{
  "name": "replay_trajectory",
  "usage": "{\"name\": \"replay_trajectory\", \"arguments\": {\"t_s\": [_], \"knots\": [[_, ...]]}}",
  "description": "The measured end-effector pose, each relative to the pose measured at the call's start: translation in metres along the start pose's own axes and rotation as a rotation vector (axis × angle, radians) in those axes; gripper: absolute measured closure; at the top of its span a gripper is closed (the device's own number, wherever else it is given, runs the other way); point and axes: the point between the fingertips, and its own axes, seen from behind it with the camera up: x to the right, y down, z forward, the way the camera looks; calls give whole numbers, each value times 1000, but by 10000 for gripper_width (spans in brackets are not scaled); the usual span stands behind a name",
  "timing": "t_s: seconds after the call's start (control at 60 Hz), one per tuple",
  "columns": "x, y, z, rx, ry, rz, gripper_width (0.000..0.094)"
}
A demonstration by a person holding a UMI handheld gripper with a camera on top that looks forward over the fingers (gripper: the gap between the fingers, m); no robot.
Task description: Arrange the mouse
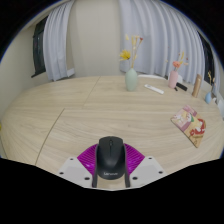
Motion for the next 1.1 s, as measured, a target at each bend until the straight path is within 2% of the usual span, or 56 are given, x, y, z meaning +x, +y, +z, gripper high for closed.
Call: {"name": "replay_trajectory", "arguments": {"t_s": [0.183,0.267,0.333,0.417,0.55,0.667,0.8,0.917,0.95,1.0,1.033,1.1], "knots": [[95,-119,-29,118,19,49,571],[180,-167,-32,181,97,48,570],[249,-182,-23,201,179,54,571],[321,-175,1,185,221,88,570],[392,-123,47,96,246,75,573],[413,-76,77,16,217,93,573],[413,-47,91,-11,188,74,568],[412,-38,96,-13,172,68,441],[414,-37,95,-16,180,61,314],[415,-41,89,-14,192,40,51],[415,-47,83,0,197,28,100],[411,-60,63,28,198,35,77]]}}
